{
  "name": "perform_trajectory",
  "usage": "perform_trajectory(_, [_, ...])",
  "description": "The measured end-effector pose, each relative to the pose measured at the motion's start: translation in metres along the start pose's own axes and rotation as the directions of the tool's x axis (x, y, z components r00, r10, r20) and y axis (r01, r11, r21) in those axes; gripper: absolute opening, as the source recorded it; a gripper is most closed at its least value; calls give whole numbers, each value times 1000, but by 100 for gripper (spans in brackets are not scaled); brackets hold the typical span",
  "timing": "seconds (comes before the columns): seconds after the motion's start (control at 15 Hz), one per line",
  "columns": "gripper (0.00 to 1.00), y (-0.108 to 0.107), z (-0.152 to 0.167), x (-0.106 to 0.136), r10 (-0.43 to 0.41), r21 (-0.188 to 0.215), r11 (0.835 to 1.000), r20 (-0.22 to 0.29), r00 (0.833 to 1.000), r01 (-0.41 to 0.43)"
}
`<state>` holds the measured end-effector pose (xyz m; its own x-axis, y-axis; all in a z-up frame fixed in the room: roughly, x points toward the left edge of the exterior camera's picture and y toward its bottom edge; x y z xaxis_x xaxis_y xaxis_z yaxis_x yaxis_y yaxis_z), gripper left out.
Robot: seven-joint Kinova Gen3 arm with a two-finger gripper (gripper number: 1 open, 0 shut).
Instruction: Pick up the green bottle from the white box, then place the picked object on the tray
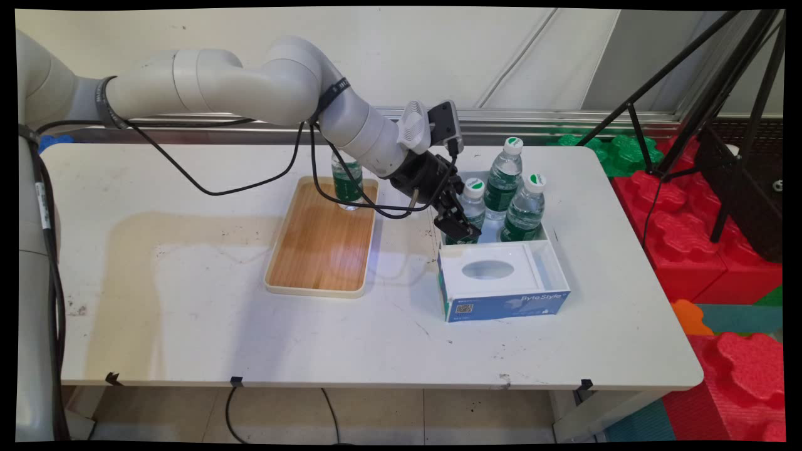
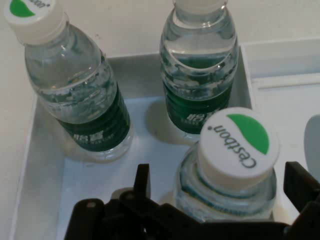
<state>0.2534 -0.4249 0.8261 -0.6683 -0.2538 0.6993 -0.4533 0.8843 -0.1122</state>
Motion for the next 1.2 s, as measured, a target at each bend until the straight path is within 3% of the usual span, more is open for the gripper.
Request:
perform_trajectory(0.13, [100,0,3,-1,2,-2,1000,2,1000,-2])
perform_trajectory(0.2, [0,-1,5,-2,2,-4,1000,2,1000,-2])
perform_trajectory(1.2, [0,-2,1,0,-12,-9,1000,-18,1000,12])
